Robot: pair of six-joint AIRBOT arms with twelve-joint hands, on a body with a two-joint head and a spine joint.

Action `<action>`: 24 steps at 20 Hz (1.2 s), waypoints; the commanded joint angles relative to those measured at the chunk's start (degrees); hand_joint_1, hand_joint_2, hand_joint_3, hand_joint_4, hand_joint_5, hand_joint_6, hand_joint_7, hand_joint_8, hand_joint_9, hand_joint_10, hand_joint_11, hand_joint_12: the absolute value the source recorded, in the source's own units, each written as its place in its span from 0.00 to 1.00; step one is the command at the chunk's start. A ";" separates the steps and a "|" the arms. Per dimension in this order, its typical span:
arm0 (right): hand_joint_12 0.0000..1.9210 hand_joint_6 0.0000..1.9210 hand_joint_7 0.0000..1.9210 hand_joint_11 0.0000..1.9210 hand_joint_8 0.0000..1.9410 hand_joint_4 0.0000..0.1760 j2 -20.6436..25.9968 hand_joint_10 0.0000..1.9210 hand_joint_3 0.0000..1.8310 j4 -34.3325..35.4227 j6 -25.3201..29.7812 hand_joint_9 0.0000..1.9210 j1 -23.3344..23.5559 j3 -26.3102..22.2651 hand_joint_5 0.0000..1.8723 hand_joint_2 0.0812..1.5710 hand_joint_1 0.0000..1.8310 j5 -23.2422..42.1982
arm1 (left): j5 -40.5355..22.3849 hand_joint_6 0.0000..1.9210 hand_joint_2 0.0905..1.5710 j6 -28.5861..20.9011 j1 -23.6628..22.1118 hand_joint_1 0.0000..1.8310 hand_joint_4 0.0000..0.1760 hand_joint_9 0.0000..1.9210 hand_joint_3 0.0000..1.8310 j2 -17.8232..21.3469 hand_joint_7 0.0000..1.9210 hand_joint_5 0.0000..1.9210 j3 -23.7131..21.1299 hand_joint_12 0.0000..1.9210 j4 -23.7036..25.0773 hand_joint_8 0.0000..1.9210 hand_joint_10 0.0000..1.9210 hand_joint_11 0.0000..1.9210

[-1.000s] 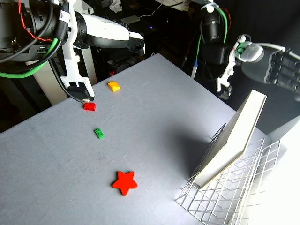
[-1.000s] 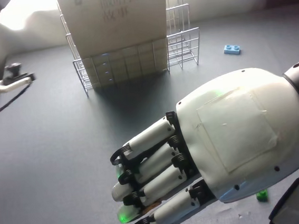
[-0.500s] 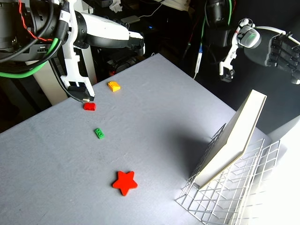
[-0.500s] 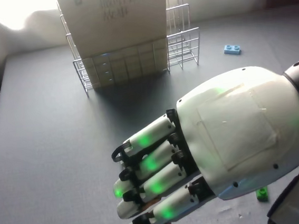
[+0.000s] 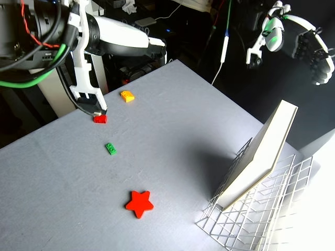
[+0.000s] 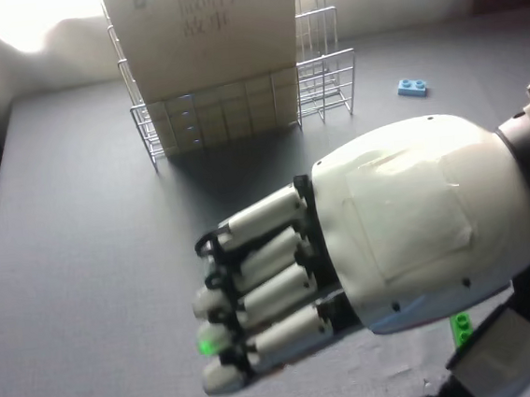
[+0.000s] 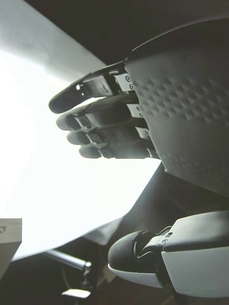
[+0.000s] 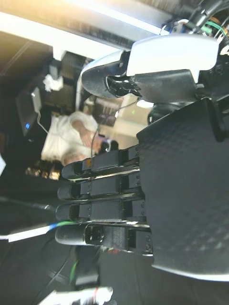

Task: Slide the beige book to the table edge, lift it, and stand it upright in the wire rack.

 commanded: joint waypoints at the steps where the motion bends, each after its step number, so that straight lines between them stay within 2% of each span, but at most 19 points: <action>1: 0.43 0.00 0.13 0.00 0.00 0.00 0.62 0.00 0.00 5.62 -0.86 0.14 0.54 -0.27 0.13 0.70 0.04 -0.99 | -6.82 0.00 0.63 -1.38 -0.02 0.33 0.00 0.19 0.00 1.35 0.20 0.19 0.10 0.52 -1.05 0.00 0.00 0.00; 2: 0.42 0.00 0.13 0.00 0.00 0.00 1.04 0.00 0.00 5.63 -0.86 0.14 0.54 -0.27 0.13 0.70 0.05 -1.09 | -5.98 0.00 0.63 -3.16 0.34 0.32 0.00 0.19 0.00 2.90 0.20 0.19 -0.61 0.52 1.58 0.00 0.00 0.00; 3: 0.42 0.00 0.12 0.00 0.00 0.00 1.30 0.00 0.00 5.69 -0.87 0.13 0.58 -0.27 0.13 0.70 0.04 -1.16 | -5.14 0.01 0.62 -4.03 0.29 0.34 0.00 0.20 0.00 3.76 0.20 0.21 -1.12 0.54 2.64 0.00 0.00 0.00; 6: 0.47 0.00 0.14 0.00 0.00 0.00 2.51 0.01 0.00 5.70 -1.24 0.15 0.51 -0.26 0.14 0.69 0.05 -1.19 | -4.30 0.00 0.64 -6.55 0.23 0.32 0.00 0.19 0.00 6.67 0.18 0.21 -2.81 0.52 4.63 0.00 0.00 0.00; 8: 0.41 0.00 0.12 0.00 0.00 0.00 3.53 0.00 0.00 6.04 -1.91 0.13 0.34 -0.26 0.12 0.70 0.06 -0.83 | -3.99 0.00 0.65 -8.21 0.27 0.32 0.00 0.19 0.00 8.34 0.19 0.21 -3.73 0.53 5.18 0.00 0.00 0.00; 11: 0.43 0.00 0.13 0.00 0.00 0.00 5.10 0.00 0.00 12.81 -7.75 0.14 -1.64 -0.22 0.13 0.70 0.05 -1.35 | -2.59 0.00 0.64 -9.51 0.29 0.33 0.00 0.19 0.00 10.24 0.18 0.21 -4.40 0.52 5.17 0.00 0.00 0.00; 14: 0.44 0.00 0.13 0.00 0.00 0.00 6.75 0.00 0.00 14.57 -9.50 0.14 -2.12 -0.09 0.13 0.70 0.04 -1.23 | 0.71 0.00 0.64 -8.79 0.33 0.33 0.00 0.19 0.00 10.46 0.18 0.21 -2.61 0.53 4.70 0.00 0.00 0.00; 16: 0.42 0.00 0.13 0.00 0.00 0.00 8.36 0.00 0.00 14.57 -9.70 0.14 -2.95 0.32 0.13 0.70 0.03 0.65 | 0.44 0.00 0.63 -9.87 0.58 0.34 0.00 0.20 0.00 9.77 0.19 0.21 0.14 0.54 5.22 0.00 0.00 0.00; 18: 0.42 0.00 0.12 0.00 0.00 0.00 9.28 0.00 0.00 15.54 -11.04 0.13 -3.43 0.99 0.12 0.70 0.05 2.65 | 0.43 0.00 0.63 -10.21 0.58 0.34 0.00 0.19 0.00 10.36 0.19 0.19 0.23 0.53 6.46 0.00 0.00 0.00; 20: 0.49 0.01 0.15 0.00 0.00 0.00 10.54 0.01 0.00 17.92 -13.45 0.16 -3.50 1.09 0.15 0.69 0.05 3.06 | 0.40 0.00 0.64 -10.10 -0.35 0.33 0.00 0.20 0.00 10.33 0.19 0.19 0.46 0.53 7.87 0.00 0.00 0.00; 23: 0.46 0.00 0.14 0.00 0.00 0.00 12.40 0.00 0.00 22.57 -17.23 0.15 -4.47 1.17 0.15 0.69 0.04 3.64 | 2.93 0.01 0.64 -10.51 -2.21 0.34 0.00 0.20 0.00 11.33 0.19 0.21 0.49 0.53 12.27 0.00 0.00 0.00; 24: 0.45 0.00 0.14 0.00 0.00 0.00 12.84 0.00 0.00 23.26 -18.00 0.15 -4.87 1.28 0.15 0.69 0.04 4.12 | 3.62 0.00 0.64 -12.47 -3.40 0.34 0.00 0.19 0.00 11.38 0.19 0.21 1.60 0.53 17.99 0.00 0.00 0.00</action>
